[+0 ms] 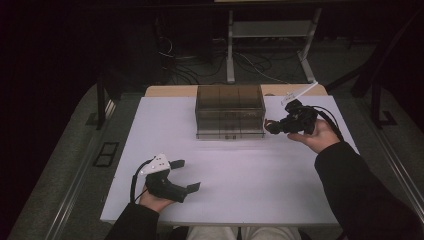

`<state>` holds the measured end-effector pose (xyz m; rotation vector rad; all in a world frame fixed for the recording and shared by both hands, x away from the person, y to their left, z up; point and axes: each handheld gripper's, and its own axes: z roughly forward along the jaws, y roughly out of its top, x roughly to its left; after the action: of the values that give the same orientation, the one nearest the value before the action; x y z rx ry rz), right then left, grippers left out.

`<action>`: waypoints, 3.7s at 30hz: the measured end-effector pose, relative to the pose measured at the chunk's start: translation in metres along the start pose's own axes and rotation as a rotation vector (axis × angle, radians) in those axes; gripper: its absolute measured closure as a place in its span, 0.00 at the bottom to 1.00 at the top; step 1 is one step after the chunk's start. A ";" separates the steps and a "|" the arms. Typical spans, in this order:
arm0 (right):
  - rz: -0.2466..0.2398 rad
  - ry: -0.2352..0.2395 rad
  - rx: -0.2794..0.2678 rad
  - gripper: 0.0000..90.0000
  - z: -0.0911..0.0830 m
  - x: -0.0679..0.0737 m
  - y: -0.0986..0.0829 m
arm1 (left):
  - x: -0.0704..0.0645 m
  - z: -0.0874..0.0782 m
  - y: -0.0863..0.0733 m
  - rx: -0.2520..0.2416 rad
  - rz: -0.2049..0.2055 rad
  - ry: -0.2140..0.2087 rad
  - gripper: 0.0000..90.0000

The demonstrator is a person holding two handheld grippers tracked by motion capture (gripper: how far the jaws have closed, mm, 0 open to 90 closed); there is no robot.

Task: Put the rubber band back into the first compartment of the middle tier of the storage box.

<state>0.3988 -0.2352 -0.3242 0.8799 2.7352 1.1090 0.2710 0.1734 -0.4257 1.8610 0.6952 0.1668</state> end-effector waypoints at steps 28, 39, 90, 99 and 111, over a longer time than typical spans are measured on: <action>-0.091 0.037 -0.013 0.95 0.031 0.018 0.063 | 0.001 -0.002 0.000 -0.008 -0.002 -0.008 0.00; -0.115 0.054 -0.004 0.95 0.050 0.023 0.082 | 0.001 -0.003 0.000 -0.010 -0.002 -0.011 0.00; -0.121 0.104 0.023 0.95 0.133 0.030 0.110 | 0.002 -0.002 0.000 -0.023 -0.003 -0.016 0.00; -0.118 0.112 0.026 0.95 0.144 0.031 0.110 | 0.002 -0.003 0.001 -0.020 0.000 -0.016 0.00; -0.113 0.108 0.041 0.95 0.158 0.029 0.109 | 0.002 -0.003 0.001 -0.020 0.003 -0.014 0.00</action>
<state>0.4683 -0.0583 -0.3655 0.6789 2.8641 1.1143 0.2714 0.1769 -0.4242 1.8422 0.6795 0.1621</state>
